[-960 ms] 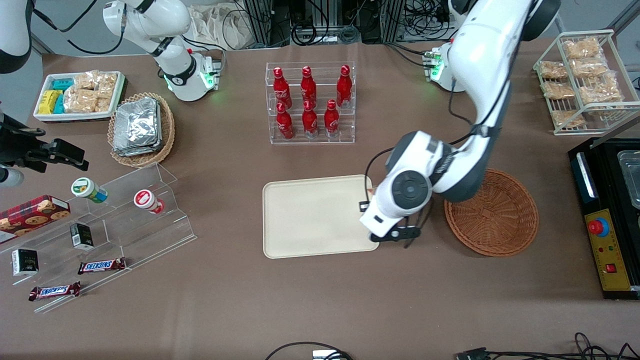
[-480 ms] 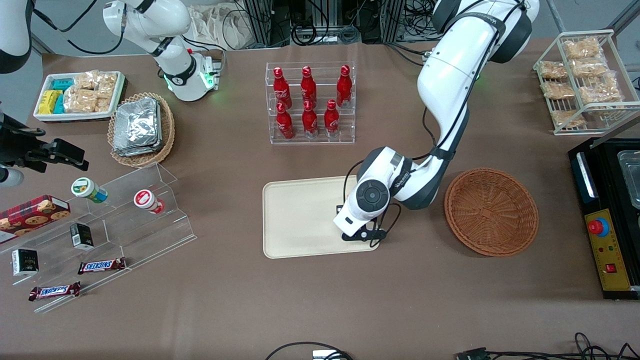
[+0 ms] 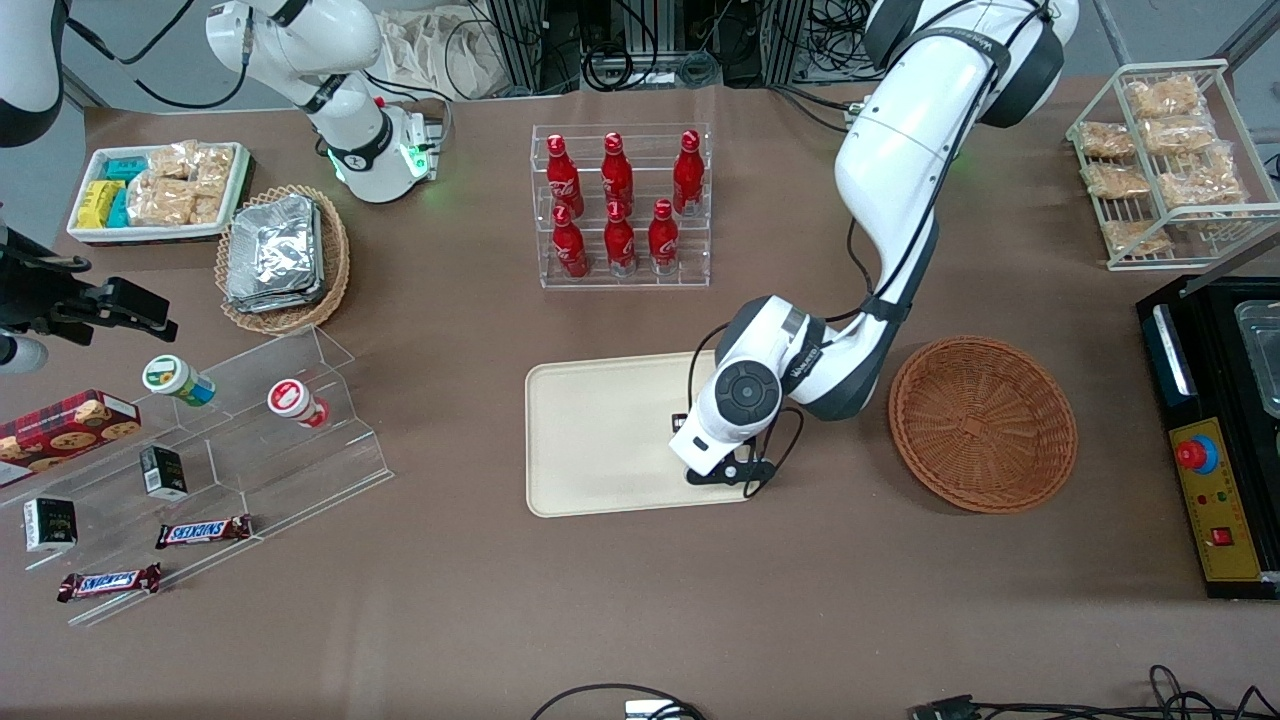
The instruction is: Place sandwich from basket to tray
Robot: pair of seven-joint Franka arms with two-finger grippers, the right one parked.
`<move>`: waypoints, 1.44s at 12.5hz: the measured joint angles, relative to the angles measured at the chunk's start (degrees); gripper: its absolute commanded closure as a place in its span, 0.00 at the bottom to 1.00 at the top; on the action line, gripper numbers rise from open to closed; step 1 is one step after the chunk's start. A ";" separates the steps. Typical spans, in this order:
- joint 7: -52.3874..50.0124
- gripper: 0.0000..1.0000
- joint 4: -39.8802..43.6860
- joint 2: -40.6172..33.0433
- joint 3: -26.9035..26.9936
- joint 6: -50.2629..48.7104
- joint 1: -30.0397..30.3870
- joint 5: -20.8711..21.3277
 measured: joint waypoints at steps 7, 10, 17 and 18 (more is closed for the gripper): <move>-0.18 0.00 -16.39 -21.43 3.55 -6.79 3.05 3.99; 4.72 0.00 -27.85 -31.01 5.69 -4.30 3.47 4.14; 10.72 0.00 -16.72 -35.29 14.65 -18.21 14.87 4.23; 11.66 0.00 -16.96 -35.58 14.64 -18.66 15.71 4.14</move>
